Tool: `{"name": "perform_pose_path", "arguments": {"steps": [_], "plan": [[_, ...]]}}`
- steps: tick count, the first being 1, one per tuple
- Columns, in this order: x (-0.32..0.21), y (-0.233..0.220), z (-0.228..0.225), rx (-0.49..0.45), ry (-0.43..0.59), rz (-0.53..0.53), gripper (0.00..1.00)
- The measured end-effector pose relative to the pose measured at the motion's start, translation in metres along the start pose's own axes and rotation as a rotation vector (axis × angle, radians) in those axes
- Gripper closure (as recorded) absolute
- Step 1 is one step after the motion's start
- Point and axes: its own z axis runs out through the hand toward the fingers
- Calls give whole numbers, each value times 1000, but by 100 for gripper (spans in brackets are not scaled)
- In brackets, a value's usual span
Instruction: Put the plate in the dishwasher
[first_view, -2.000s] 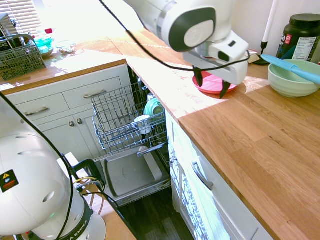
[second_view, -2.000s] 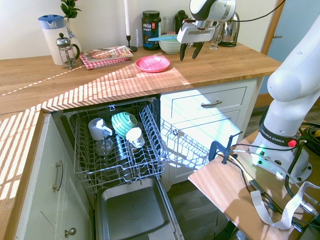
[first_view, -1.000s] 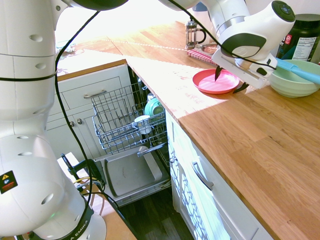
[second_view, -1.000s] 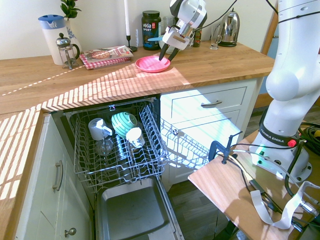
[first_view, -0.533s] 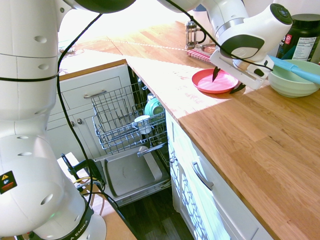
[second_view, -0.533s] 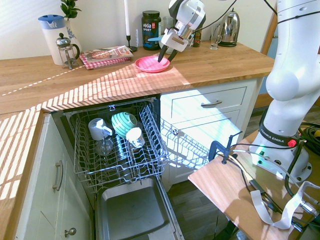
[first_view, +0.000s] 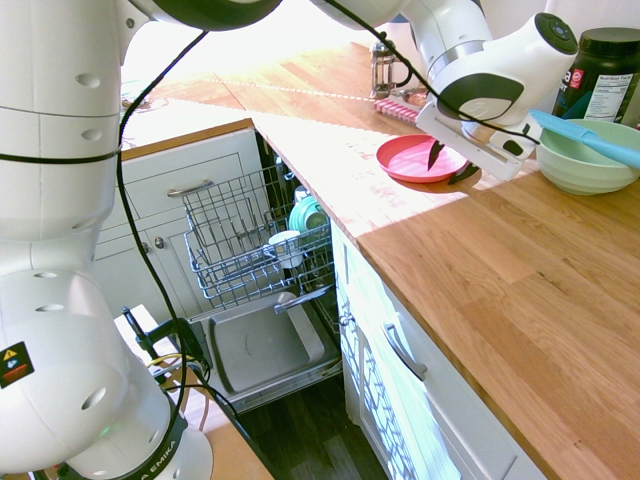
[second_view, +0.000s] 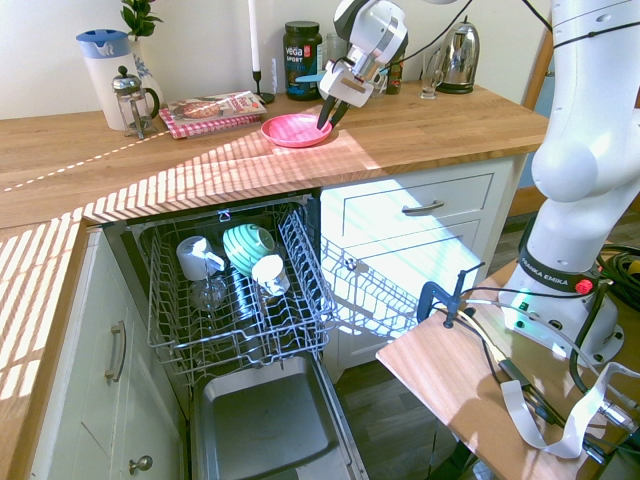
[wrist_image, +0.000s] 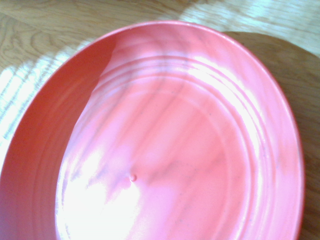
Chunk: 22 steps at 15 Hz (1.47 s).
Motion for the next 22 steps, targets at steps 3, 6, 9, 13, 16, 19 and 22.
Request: {"name": "perform_pose_path", "arguments": {"steps": [3, 6, 9, 13, 16, 19, 22], "plan": [[0, 1, 2, -9, -3, -5, 100], [1, 4, 1, -18, -6, -7, 100], [6, 2, -6, -27, -1, -19, 100], [15, -18, -16, -58, -20, -90, 100], [17, -74, -37, -137, -31, -223, 100], [-9, -154, -58, -193, 30, -371, 100], [-91, -242, -57, -283, 157, -515, 100]]}}
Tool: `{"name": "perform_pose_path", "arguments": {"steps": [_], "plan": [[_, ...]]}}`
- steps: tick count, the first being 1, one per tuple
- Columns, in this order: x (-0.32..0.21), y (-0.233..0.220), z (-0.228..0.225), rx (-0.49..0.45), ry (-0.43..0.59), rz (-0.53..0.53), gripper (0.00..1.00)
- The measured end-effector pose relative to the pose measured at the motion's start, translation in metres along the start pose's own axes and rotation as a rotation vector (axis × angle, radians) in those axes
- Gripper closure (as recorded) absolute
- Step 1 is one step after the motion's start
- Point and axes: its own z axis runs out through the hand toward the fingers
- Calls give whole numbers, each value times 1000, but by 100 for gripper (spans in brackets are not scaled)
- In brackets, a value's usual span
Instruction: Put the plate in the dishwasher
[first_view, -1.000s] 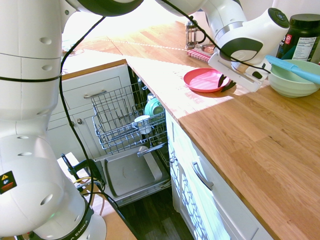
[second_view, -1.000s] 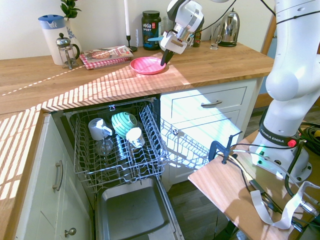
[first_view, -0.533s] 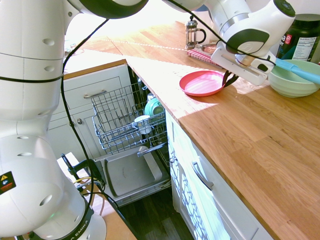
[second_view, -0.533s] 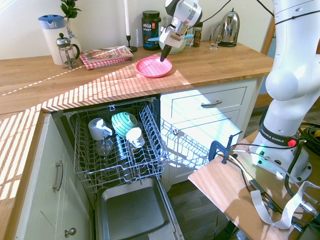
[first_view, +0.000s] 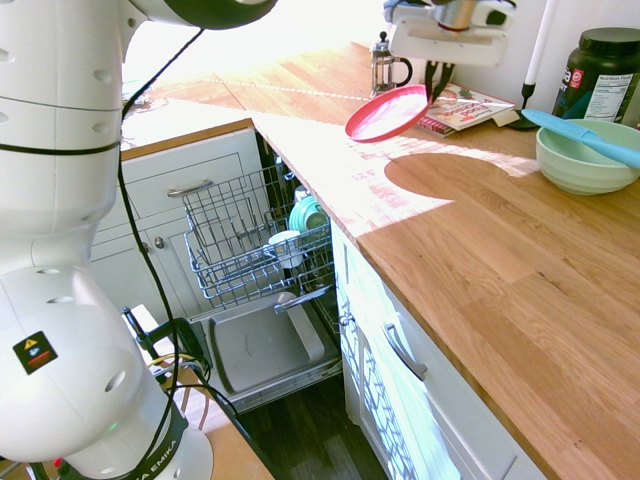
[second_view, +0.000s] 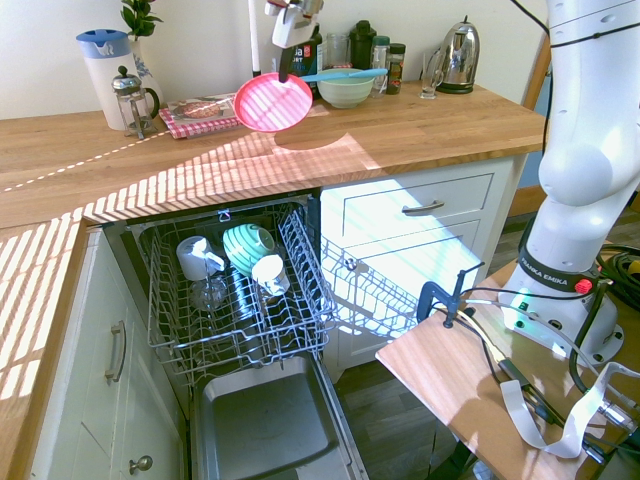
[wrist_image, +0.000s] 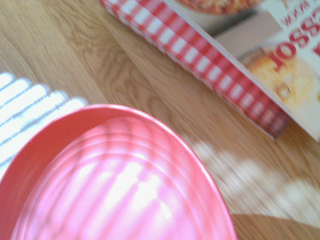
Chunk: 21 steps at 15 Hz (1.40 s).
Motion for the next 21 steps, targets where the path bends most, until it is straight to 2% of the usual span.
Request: {"name": "perform_pose_path", "arguments": {"steps": [3, 5, 8, 11, 14, 16, 21], "plan": [[-100, -155, -15, -99, 133, -154, 100], [-185, -223, 13, -159, 200, -249, 100], [-296, -267, 92, -275, 281, -374, 100], [-368, -297, 162, -412, 412, -488, 100], [-381, -311, 195, -589, 519, -567, 100], [-381, -318, 215, -698, 553, -596, 100], [-380, -350, 272, -713, 478, -675, 100]]}}
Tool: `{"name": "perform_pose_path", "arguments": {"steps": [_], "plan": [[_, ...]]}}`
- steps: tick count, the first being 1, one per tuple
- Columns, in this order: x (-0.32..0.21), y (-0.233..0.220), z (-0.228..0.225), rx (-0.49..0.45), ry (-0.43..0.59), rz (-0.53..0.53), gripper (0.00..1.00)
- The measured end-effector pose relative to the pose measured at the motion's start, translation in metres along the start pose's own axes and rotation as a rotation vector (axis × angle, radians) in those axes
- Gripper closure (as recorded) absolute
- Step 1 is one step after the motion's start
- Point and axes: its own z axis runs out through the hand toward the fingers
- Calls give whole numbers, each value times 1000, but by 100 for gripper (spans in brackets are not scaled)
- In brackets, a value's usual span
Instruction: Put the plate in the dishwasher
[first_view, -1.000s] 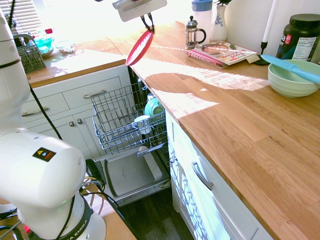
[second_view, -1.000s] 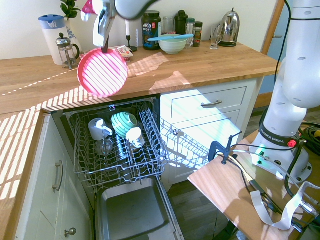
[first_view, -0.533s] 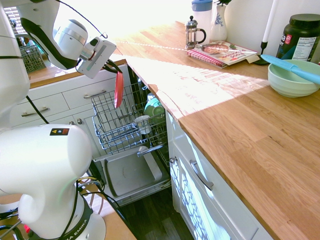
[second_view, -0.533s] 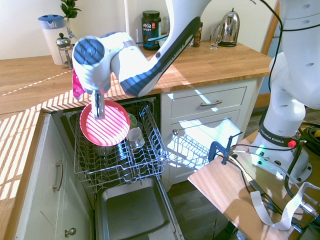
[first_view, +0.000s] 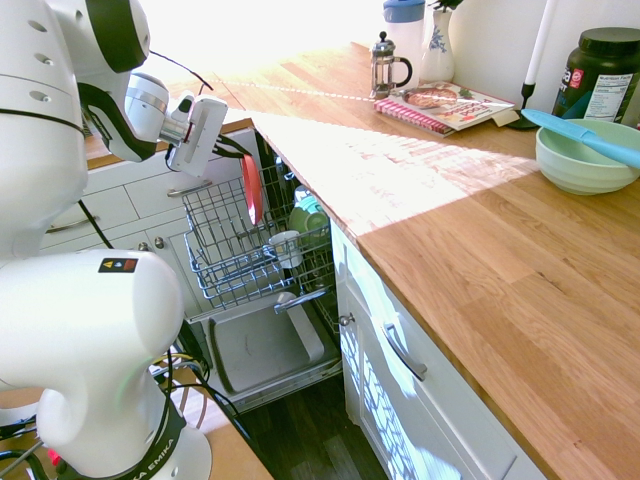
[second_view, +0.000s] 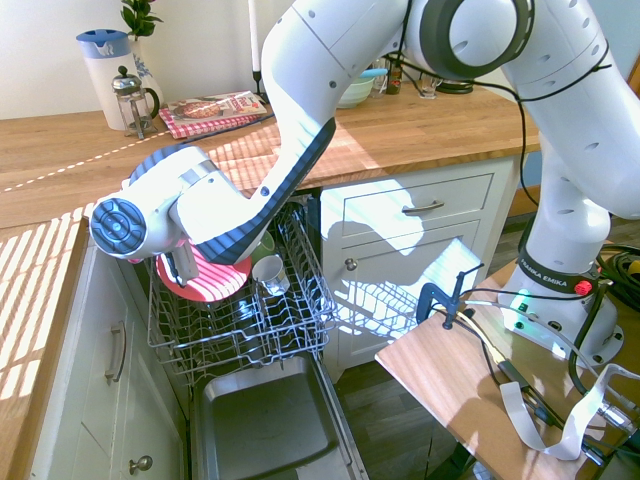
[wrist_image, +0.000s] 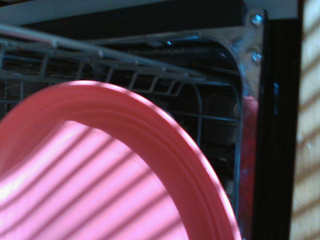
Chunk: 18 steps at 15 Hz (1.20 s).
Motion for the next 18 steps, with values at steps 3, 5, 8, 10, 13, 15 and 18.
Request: {"name": "perform_pose_path", "arguments": {"steps": [3, 5, 8, 10, 13, 15, 18], "plan": [[8, -15, 12, 34, -49, -29, 100], [18, -18, 13, 65, -78, -56, 100], [11, -33, 13, 153, -188, -110, 0], [5, -40, 17, 207, -248, -132, 0], [12, -34, 23, 294, -305, -139, 0], [17, -29, 32, 379, -348, -145, 0], [19, -23, 40, 471, -408, -153, 0]]}}
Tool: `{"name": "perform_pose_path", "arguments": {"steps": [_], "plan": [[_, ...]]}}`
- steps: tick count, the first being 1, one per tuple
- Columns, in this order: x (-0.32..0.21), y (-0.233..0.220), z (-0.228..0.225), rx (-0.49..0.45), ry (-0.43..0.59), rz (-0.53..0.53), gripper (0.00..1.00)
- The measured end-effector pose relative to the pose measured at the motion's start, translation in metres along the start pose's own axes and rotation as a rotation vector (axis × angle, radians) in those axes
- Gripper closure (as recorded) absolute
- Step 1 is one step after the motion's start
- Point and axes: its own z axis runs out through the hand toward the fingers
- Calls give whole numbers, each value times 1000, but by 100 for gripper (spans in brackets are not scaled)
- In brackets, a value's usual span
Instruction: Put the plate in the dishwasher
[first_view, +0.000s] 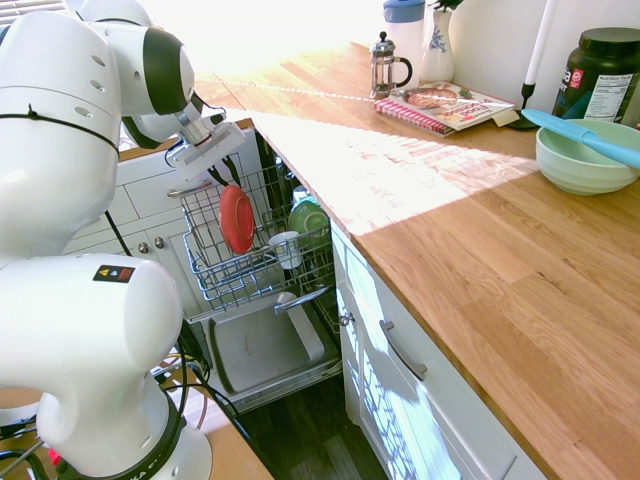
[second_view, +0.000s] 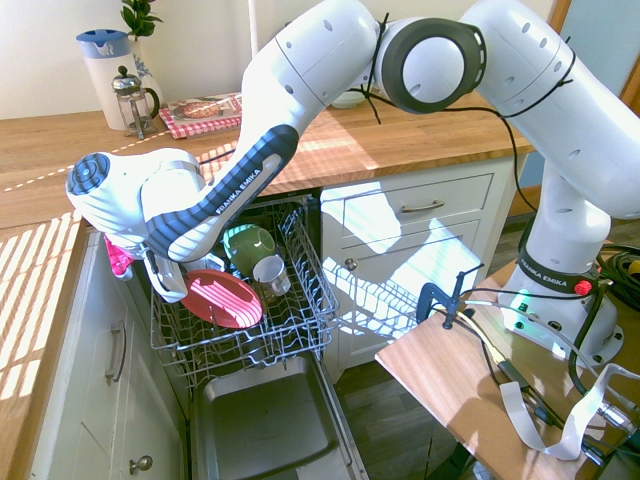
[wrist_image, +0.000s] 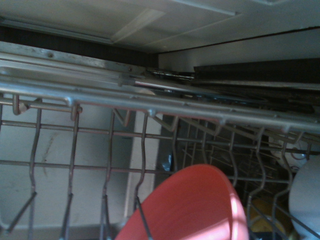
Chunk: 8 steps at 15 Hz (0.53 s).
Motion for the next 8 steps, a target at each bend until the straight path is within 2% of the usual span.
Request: {"name": "perform_pose_path", "arguments": {"steps": [5, 8], "plan": [[18, 43, -23, 221, -85, 25, 0], [32, 89, -59, 293, -90, 60, 0]]}}
